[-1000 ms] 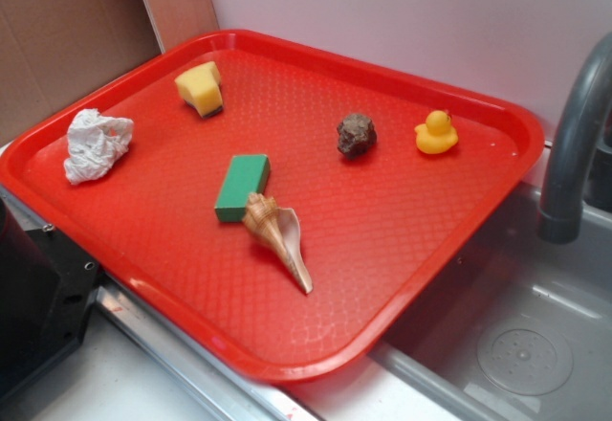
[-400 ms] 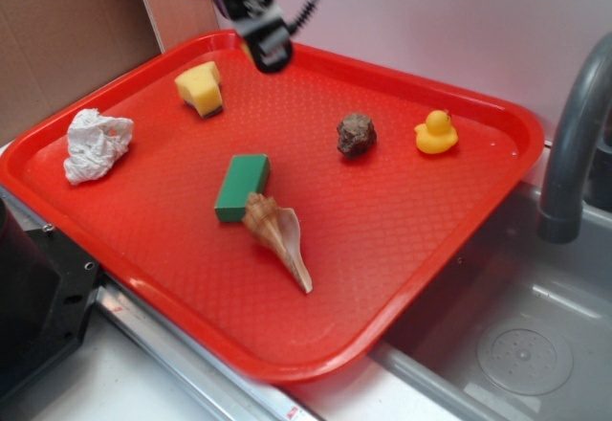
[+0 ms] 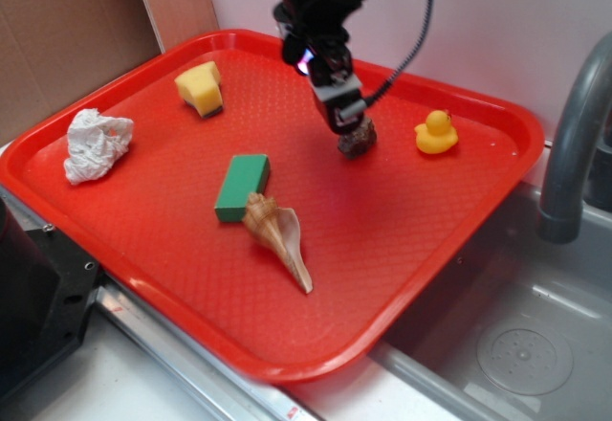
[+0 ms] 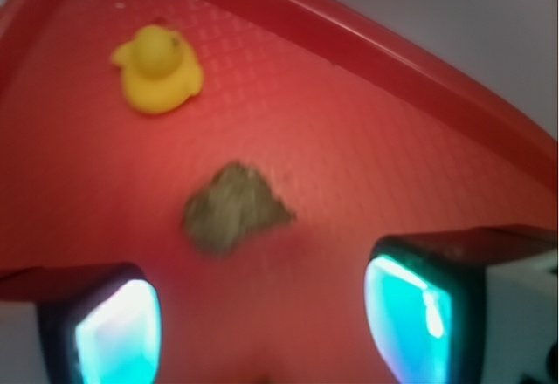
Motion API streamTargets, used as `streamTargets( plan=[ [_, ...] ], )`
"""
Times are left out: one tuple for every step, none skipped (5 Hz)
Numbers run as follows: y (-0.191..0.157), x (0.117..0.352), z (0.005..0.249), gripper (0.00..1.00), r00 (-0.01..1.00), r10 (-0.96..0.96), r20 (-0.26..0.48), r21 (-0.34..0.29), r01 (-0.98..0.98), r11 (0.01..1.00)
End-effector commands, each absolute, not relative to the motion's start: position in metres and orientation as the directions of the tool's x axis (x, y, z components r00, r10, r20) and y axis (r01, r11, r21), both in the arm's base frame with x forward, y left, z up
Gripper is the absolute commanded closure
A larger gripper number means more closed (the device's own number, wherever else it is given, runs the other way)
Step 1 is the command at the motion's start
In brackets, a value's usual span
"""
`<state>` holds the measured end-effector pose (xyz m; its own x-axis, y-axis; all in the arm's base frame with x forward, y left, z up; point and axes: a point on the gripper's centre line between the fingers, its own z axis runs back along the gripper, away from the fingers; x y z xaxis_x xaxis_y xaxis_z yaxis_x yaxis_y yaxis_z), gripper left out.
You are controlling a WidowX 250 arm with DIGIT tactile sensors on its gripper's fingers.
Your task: Grab the rock.
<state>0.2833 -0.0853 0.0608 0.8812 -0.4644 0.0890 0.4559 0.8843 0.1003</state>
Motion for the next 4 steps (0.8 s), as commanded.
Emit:
streamTargets(
  plan=[
    [-0.106,0.299,0.028,0.07,0.873,-0.485,0.051,0.061,0.482,0.874],
    [-0.107,0.293,0.026,1.00,0.887,-0.461,0.035,0.036,0.460,0.887],
    [-0.090,0.283,0.057,1.00,0.917,-0.396,0.054,0.070,0.392,0.917],
    [-0.054,0.255,0.107,1.00,0.972,-0.235,0.027,0.097,0.231,0.968]
  ],
)
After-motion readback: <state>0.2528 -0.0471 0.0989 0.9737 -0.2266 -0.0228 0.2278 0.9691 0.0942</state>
